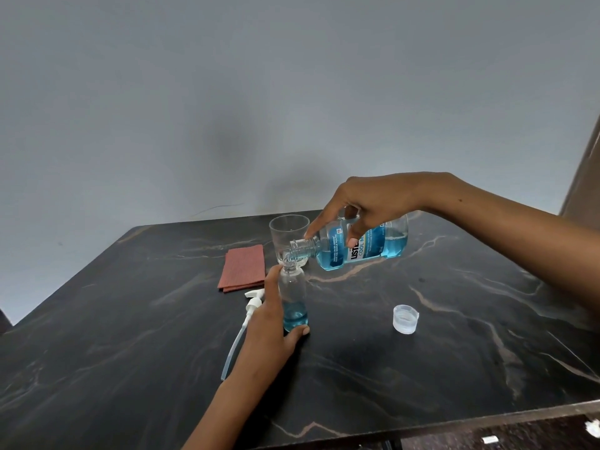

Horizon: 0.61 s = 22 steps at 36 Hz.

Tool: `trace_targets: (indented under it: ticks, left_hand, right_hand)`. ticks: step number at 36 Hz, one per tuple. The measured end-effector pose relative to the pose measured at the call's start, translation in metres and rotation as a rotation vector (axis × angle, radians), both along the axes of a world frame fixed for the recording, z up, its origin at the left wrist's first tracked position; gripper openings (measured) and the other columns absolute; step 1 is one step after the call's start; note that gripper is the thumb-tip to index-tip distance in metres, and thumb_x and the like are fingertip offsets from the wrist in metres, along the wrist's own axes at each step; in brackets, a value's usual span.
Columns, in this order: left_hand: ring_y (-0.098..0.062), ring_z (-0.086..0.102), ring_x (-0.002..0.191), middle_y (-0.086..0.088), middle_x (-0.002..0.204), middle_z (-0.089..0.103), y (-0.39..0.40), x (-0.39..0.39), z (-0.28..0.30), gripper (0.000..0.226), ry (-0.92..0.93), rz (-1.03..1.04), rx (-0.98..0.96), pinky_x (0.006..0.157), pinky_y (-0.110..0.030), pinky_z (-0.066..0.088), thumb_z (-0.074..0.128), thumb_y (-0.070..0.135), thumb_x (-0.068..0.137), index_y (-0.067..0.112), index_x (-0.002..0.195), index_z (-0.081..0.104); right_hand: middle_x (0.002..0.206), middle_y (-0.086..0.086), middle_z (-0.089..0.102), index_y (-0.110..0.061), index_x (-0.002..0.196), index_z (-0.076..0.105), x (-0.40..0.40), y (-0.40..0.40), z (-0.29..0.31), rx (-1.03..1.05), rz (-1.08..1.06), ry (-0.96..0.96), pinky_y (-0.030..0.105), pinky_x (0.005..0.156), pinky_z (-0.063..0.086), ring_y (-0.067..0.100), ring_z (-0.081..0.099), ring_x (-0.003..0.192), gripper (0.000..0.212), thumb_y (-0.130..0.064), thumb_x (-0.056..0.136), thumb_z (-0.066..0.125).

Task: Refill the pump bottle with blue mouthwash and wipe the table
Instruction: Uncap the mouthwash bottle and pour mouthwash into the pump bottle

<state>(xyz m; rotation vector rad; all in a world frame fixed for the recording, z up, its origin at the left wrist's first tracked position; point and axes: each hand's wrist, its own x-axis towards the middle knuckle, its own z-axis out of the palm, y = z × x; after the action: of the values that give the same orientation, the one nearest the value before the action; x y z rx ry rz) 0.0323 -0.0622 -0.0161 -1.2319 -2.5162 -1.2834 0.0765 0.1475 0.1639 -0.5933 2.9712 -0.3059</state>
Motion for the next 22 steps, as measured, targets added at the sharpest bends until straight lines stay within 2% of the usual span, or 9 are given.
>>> trace_targets:
  ticks: [4, 10, 16, 19, 22]
  left_hand:
    - [-0.013, 0.061, 0.104, -0.004, 0.127, 0.057, -0.0006, -0.0003, -0.0006, 0.098, -0.006, 0.005, 0.006, 0.092, -0.027, 0.050, 0.074, 0.017, 0.077, 0.035, 0.141, 0.002]
    - [-0.015, 0.061, 0.106, -0.005, 0.130, 0.055, 0.0008, 0.0000, 0.0002, 0.100, -0.016, -0.001, -0.001, 0.096, -0.032, 0.050, 0.074, 0.016, 0.077, 0.034, 0.142, 0.000]
    - [-0.018, 0.060, 0.110, -0.006, 0.135, 0.052, 0.0009, 0.0000, 0.0012, 0.099, -0.035, -0.006, -0.016, 0.097, -0.033, 0.049, 0.073, 0.016, 0.078, 0.030, 0.143, 0.000]
    - [-0.017, 0.061, 0.109, -0.006, 0.135, 0.052, 0.0017, -0.0002, 0.0016, 0.098, -0.033, 0.003, -0.022, 0.097, -0.032, 0.049, 0.073, 0.017, 0.078, 0.030, 0.143, 0.000]
    - [-0.016, 0.060, 0.108, -0.005, 0.135, 0.052, 0.0017, -0.0003, 0.0011, 0.099, -0.030, 0.007, -0.024, 0.096, -0.028, 0.049, 0.074, 0.017, 0.078, 0.030, 0.143, 0.001]
  right_hand:
    - [0.132, -0.010, 0.058, -0.028, 0.130, 0.056, -0.0012, 0.0010, 0.0007, 0.013, -0.009, -0.003, 0.014, 0.080, 0.053, 0.002, 0.056, 0.114, 0.056, -0.008, 0.080, 0.071]
    - [0.132, -0.008, 0.058, -0.026, 0.129, 0.056, -0.0042, 0.0029, 0.0004, 0.010, -0.013, 0.003, 0.008, 0.080, 0.049, 0.001, 0.049, 0.119, 0.054, -0.007, 0.080, 0.070]
    - [0.133, -0.005, 0.057, -0.023, 0.130, 0.054, -0.0048, 0.0023, 0.0018, 0.045, -0.010, 0.014, 0.008, 0.079, 0.048, 0.000, 0.046, 0.120, 0.055, -0.005, 0.081, 0.069]
    - [0.133, -0.005, 0.057, -0.023, 0.130, 0.055, -0.0041, 0.0011, 0.0026, 0.054, -0.014, 0.009, 0.015, 0.083, 0.051, 0.004, 0.050, 0.120, 0.055, -0.005, 0.080, 0.069]
    - [0.133, -0.004, 0.057, -0.022, 0.130, 0.055, -0.0034, 0.0002, 0.0037, 0.053, -0.014, 0.001, 0.015, 0.084, 0.051, 0.007, 0.051, 0.120, 0.054, -0.005, 0.080, 0.069]
